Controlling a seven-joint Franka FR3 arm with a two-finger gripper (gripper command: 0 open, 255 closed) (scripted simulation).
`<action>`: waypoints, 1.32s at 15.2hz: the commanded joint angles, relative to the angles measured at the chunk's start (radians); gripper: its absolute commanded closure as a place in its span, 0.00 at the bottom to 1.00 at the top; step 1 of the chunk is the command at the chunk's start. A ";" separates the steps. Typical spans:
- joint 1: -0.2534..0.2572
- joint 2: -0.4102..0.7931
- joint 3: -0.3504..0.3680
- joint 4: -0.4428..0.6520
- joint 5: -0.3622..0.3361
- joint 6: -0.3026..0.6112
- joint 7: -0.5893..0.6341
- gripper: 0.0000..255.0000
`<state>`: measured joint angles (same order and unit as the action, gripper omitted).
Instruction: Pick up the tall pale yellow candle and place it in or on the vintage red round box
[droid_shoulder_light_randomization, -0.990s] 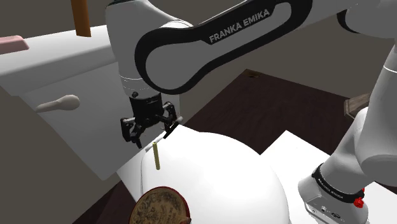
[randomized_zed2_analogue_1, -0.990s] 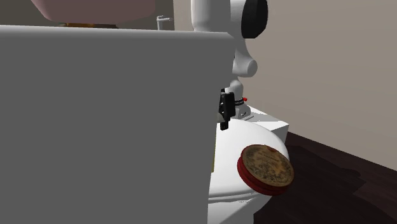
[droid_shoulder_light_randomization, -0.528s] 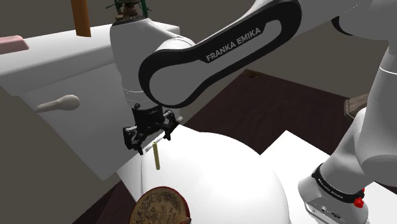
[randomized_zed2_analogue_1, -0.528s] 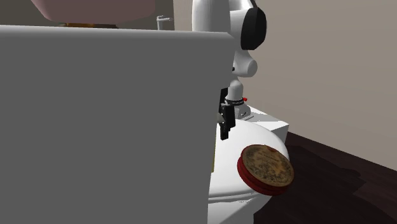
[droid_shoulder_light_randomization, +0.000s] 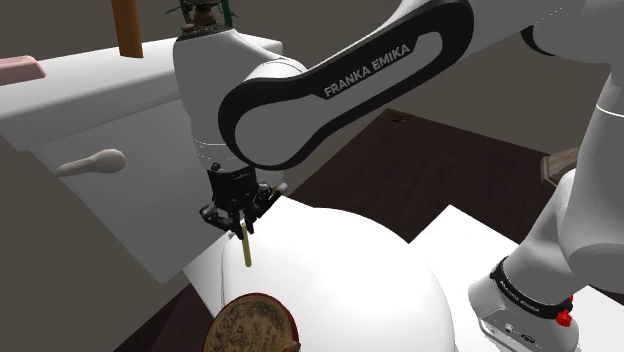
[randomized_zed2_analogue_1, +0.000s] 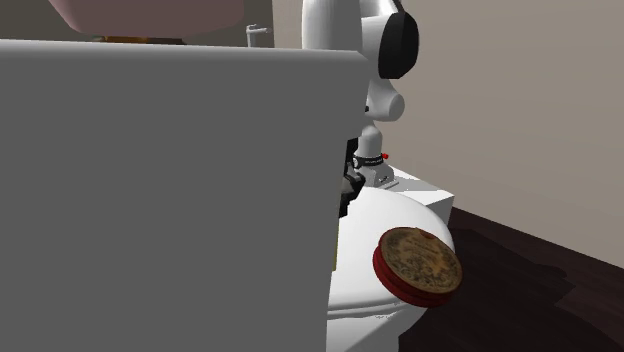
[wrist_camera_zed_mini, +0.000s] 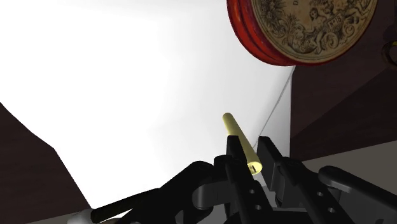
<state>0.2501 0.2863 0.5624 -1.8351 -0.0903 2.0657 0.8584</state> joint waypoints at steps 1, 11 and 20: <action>0.000 0.000 0.000 0.000 0.000 0.000 0.000 1.00; -0.004 -0.020 0.005 0.030 0.013 -0.048 -0.006 1.00; -0.008 -0.054 0.012 0.113 0.033 -0.158 -0.014 1.00</action>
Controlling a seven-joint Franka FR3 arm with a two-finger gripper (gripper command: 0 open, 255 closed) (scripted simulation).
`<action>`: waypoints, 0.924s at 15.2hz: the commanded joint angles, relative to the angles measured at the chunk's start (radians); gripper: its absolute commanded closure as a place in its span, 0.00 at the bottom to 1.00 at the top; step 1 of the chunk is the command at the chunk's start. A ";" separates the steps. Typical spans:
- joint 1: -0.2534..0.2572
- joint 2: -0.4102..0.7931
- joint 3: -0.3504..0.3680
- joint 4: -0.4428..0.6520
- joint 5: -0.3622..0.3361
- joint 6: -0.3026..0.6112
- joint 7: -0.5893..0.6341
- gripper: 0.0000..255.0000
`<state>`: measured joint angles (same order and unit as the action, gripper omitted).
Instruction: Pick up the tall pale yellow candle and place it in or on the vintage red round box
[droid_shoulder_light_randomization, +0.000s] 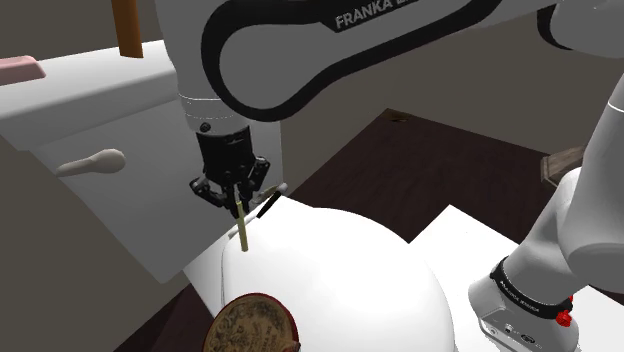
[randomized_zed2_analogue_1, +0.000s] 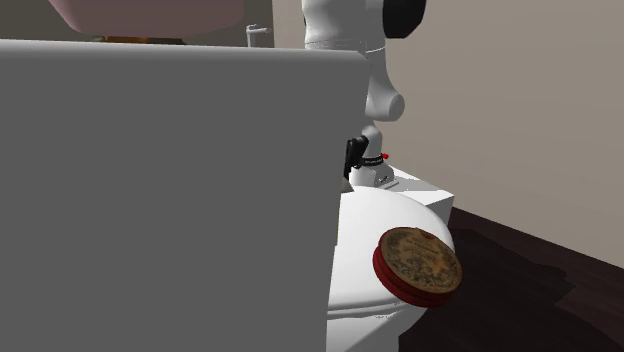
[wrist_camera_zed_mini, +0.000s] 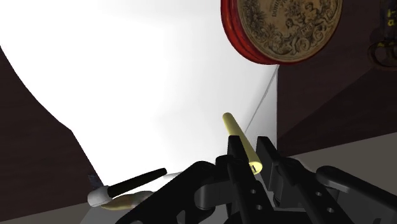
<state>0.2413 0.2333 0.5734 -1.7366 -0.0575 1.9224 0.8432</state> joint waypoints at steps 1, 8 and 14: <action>0.001 -0.003 0.001 0.025 0.002 -0.028 0.000 1.00; 0.002 -0.015 0.005 0.106 0.009 -0.118 0.000 1.00; 0.036 -0.071 0.037 0.115 0.037 -0.173 0.062 1.00</action>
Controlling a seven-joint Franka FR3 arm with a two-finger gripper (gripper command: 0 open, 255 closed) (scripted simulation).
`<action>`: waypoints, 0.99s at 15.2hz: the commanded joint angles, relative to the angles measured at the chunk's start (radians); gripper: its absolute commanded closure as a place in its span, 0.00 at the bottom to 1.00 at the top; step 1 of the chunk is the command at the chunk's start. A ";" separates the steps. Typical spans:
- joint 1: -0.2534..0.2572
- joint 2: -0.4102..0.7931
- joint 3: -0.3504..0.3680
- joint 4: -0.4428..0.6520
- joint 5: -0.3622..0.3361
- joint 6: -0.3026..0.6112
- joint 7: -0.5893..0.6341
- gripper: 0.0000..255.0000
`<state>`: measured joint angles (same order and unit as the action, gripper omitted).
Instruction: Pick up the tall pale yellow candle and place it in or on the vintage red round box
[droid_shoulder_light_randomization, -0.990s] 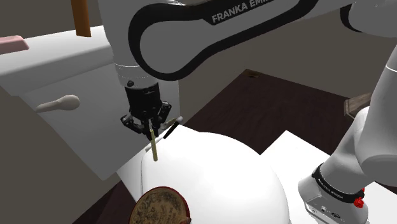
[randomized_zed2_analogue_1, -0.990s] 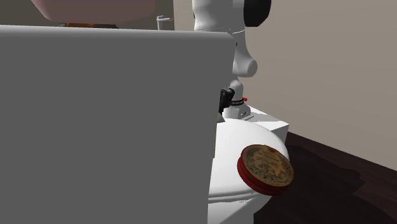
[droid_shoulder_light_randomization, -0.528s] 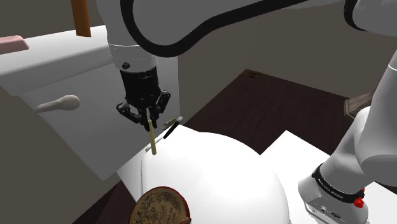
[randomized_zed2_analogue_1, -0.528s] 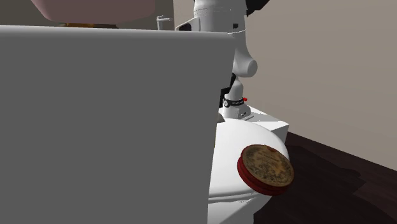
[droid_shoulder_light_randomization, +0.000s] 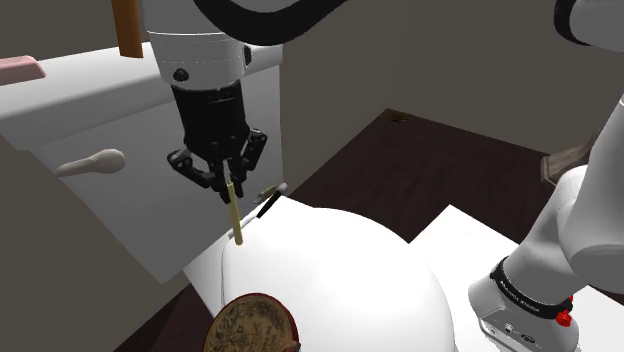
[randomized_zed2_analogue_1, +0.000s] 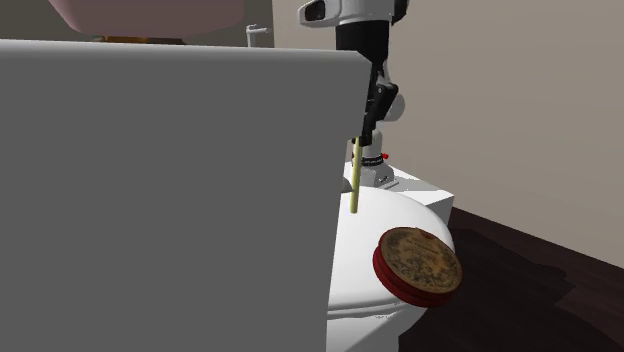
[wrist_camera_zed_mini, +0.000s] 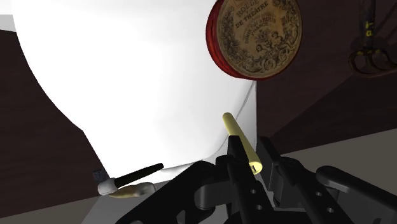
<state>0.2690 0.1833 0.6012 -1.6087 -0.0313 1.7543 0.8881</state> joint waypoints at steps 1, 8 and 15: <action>0.017 -0.032 0.017 -0.014 0.016 -0.013 0.034 1.00; 0.088 -0.083 0.077 0.018 0.041 -0.080 0.163 1.00; 0.102 -0.097 0.089 -0.044 0.049 -0.028 0.188 1.00</action>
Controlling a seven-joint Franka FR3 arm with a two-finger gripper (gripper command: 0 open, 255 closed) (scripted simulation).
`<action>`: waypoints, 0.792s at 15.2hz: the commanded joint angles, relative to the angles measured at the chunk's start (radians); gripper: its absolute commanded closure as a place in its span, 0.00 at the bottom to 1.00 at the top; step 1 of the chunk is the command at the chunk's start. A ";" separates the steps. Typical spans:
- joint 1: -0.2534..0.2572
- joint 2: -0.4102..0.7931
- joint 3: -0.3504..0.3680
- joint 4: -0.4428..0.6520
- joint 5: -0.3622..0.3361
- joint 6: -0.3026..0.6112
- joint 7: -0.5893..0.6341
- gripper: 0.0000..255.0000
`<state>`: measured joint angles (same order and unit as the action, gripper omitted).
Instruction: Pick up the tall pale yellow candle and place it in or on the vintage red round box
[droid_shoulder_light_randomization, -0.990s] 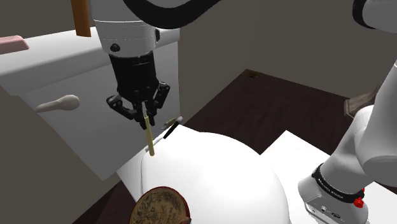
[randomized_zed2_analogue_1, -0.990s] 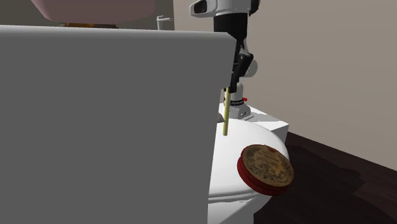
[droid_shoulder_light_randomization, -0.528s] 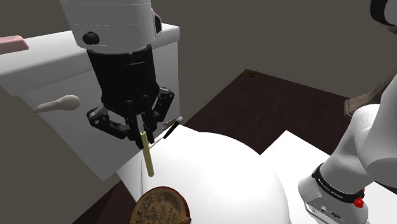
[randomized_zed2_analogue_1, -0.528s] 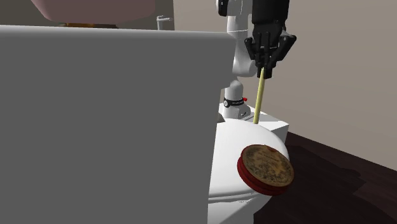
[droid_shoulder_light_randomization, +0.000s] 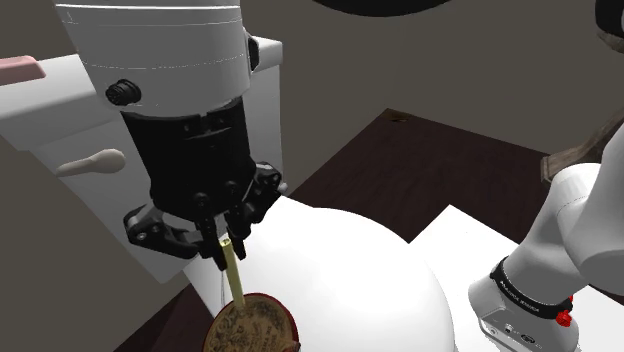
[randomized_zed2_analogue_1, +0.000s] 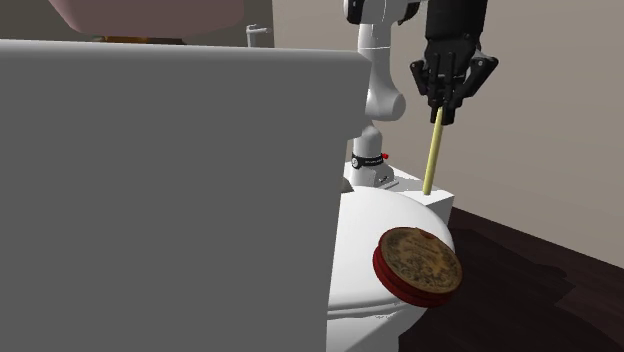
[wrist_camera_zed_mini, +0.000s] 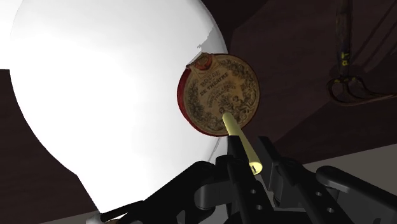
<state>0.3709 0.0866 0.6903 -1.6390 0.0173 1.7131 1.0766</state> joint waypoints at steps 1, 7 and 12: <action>-0.001 -0.002 0.000 -0.028 0.001 0.027 -0.001 1.00; -0.003 -0.003 -0.002 -0.110 0.002 0.108 -0.006 1.00; -0.002 0.004 -0.002 -0.170 -0.002 0.174 -0.007 1.00</action>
<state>0.3669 0.0863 0.6872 -1.7988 0.0185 1.8719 1.0668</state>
